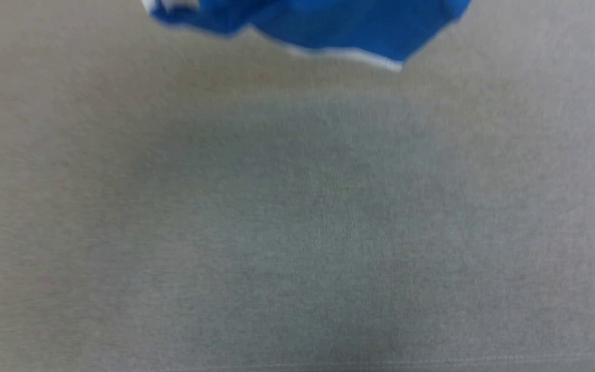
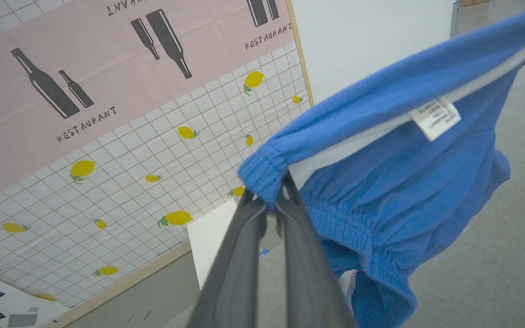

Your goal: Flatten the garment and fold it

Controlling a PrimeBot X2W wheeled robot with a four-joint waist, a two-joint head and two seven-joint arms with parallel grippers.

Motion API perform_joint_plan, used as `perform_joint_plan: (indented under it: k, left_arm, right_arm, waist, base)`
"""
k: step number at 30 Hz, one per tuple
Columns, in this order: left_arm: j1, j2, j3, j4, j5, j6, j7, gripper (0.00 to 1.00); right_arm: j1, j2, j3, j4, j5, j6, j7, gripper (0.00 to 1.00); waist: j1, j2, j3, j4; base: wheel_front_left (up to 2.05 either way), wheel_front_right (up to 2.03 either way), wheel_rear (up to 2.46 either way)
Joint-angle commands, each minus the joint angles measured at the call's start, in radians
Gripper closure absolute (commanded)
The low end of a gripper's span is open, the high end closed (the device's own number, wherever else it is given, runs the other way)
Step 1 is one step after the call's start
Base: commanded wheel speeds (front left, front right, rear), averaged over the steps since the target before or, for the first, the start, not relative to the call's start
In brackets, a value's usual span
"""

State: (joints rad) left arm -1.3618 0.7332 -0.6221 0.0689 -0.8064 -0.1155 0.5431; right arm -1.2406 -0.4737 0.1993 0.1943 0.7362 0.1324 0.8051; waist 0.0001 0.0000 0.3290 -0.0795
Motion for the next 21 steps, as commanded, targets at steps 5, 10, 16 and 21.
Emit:
perform_joint_plan:
  k: [5,10,16,21]
  left_arm:
    - [-0.173,-0.048,-0.019,0.151,0.073,-0.01,-0.049,1.0]
    - [-0.319,-0.128,-0.006,0.291,0.145,0.001,-0.175,1.0]
    - [-0.386,-0.204,-0.014,0.412,0.194,0.007,-0.307,1.0]
    - [-0.305,-0.234,-0.048,0.461,0.19,0.002,-0.37,1.0]
  right_arm:
    - [-0.185,0.023,0.058,0.164,-0.057,-0.002,-0.144,1.0]
    - [-0.334,0.059,0.061,0.33,-0.098,-0.002,-0.311,1.0]
    - [-0.415,0.105,0.062,0.486,-0.11,-0.002,-0.449,1.0]
    - [-0.351,0.119,0.116,0.557,-0.087,-0.002,-0.444,1.0]
  waist:
    - [-0.0001,0.0,0.267,-0.077]
    - [-0.0001,0.0,0.313,-0.08]
    - [-0.0001,0.0,0.335,-0.07]
    - [-0.0001,0.0,0.329,-0.058]
  base:
    - [0.0,0.0,0.0]
    - [0.0,0.0,0.0]
    - [0.0,0.0,0.0]
    - [0.0,0.0,0.0]
